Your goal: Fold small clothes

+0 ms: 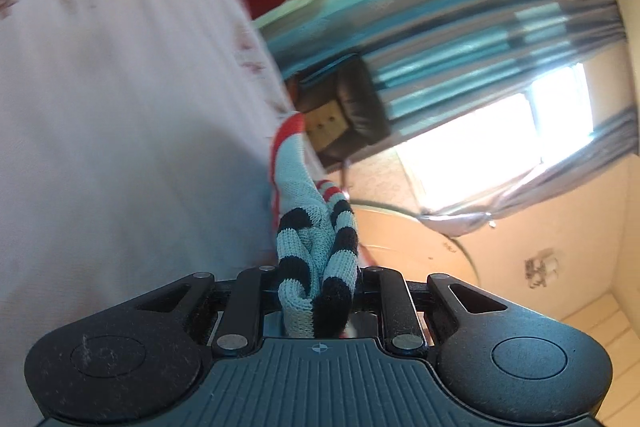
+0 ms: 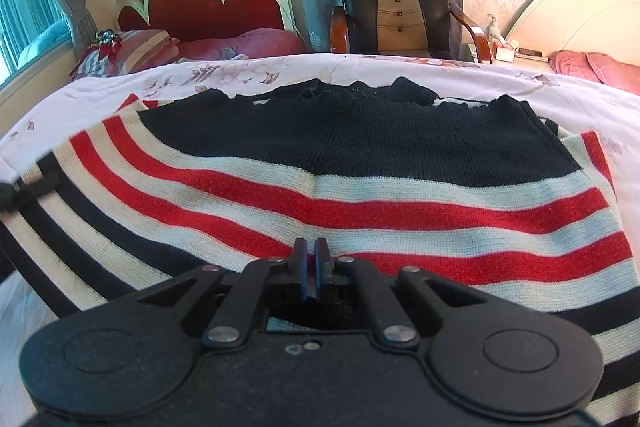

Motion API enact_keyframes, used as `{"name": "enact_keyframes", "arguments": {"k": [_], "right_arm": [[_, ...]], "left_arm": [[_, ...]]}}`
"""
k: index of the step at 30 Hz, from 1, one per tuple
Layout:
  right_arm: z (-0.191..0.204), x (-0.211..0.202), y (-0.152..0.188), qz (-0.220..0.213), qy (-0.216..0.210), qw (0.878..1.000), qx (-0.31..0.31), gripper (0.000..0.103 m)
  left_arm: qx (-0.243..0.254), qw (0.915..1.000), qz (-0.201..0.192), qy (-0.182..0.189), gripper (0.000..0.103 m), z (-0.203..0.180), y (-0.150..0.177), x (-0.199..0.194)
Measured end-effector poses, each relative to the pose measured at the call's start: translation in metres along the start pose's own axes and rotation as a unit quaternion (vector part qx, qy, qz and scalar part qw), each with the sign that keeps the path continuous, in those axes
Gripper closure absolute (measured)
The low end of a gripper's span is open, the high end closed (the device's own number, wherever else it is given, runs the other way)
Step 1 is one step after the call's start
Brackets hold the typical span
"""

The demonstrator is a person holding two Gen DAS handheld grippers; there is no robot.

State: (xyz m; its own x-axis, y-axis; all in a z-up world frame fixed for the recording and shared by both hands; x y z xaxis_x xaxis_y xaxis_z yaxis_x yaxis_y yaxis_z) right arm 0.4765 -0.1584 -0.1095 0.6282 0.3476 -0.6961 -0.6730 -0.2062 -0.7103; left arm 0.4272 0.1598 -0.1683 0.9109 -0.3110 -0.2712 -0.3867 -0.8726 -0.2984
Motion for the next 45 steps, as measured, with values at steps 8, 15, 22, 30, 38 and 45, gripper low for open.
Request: {"name": "enact_keyframes", "arguments": {"k": [8,15,22,30,38,45], "right_arm": [[-0.011,-0.001,0.004,-0.009,-0.019,0.999,0.039,0.101],[-0.095,-0.036,0.03,-0.041,-0.081,0.963,0.254,0.087],[-0.173,-0.1,0.075,-0.08,-0.106,0.924,0.36,0.033],[-0.173,-0.113,0.063,-0.063,-0.172,0.909,0.375,0.031],[-0.143,-0.062,0.04,0.022,-0.2,0.906,0.373,0.025],[-0.098,-0.043,0.014,0.052,-0.133,0.961,0.238,0.043]], "left_arm": [[0.117,0.989,0.079,0.044,0.083,-0.118,0.036,0.033],[0.274,0.9415,0.19,-0.046,0.083,-0.169,0.135,0.102],[0.382,0.8901,0.242,-0.057,0.022,-0.18,0.215,0.102],[0.328,0.932,0.115,-0.102,0.022,-0.162,0.1,0.038],[0.272,0.9376,0.151,-0.155,0.022,-0.099,0.085,0.076],[0.264,0.9399,0.155,-0.151,0.022,-0.084,0.097,0.092]]}}
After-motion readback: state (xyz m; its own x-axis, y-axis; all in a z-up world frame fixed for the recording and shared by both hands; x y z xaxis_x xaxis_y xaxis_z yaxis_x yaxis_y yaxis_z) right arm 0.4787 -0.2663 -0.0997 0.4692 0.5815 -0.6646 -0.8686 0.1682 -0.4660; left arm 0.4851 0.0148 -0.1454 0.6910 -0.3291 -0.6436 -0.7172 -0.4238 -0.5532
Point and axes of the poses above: each gripper's, at about its wrist camera, not at the fingertips, and x roughly the way its jaws point, z to its left, y to its underside, the point moved 1 cm from there along x, roughly the way its jaws point, and after that the axes turned 5 degrees about -x, right-handed, at the moved point
